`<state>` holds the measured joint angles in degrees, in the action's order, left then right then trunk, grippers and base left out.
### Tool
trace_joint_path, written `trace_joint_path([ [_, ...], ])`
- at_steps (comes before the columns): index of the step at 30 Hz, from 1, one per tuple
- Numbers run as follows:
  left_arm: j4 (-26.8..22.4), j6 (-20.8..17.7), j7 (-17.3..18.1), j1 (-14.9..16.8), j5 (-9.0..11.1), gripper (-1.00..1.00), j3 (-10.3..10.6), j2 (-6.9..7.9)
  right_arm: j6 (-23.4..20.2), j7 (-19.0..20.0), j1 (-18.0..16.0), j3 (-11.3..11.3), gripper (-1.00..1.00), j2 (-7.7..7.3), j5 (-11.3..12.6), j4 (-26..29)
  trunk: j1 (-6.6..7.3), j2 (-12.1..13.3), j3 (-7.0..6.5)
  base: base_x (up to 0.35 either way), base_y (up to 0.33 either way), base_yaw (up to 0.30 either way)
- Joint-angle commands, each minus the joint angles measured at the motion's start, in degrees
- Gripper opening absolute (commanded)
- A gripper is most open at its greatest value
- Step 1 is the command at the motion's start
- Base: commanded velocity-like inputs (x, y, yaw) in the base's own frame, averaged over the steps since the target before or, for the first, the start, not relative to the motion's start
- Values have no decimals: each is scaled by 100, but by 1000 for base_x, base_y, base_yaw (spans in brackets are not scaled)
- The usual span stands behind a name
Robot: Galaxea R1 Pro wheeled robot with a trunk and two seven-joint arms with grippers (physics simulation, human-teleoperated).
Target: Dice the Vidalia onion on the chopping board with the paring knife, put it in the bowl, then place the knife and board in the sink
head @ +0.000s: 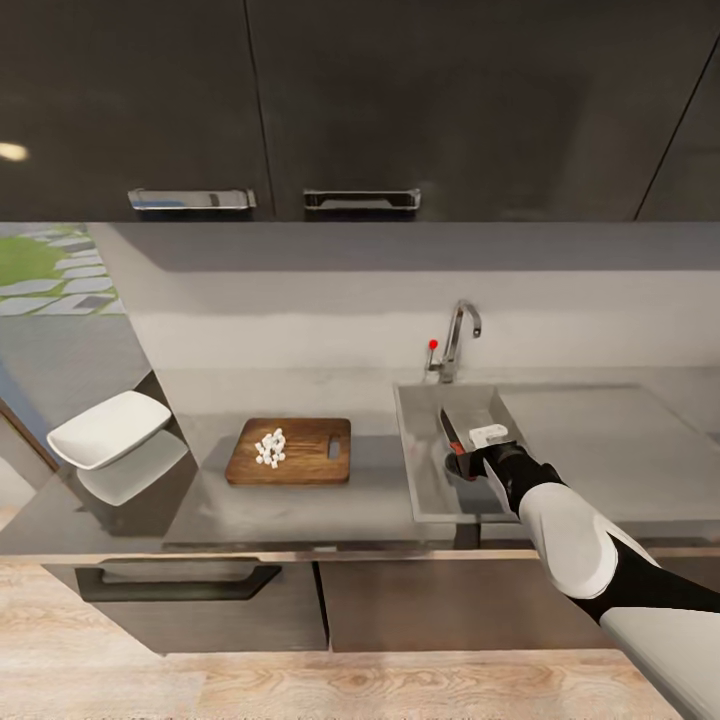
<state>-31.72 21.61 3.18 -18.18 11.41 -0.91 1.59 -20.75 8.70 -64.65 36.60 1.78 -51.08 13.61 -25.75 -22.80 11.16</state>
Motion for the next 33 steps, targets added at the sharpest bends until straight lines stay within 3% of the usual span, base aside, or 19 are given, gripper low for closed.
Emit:
trace_joint_path([
  [1, -9, 1, 33, -2, 49, 100, -6, 0, -25, 44, -3, 40, -100, 6, -60, 19, -3, -12, 20, 0, 0, 0],
  [33, -8, 1, 33, -3, 46, 100, -6, 0, -25, 44, -3, 40, -100, 6, -60, -78, -3, -12, 314, 0, 0, 0],
])
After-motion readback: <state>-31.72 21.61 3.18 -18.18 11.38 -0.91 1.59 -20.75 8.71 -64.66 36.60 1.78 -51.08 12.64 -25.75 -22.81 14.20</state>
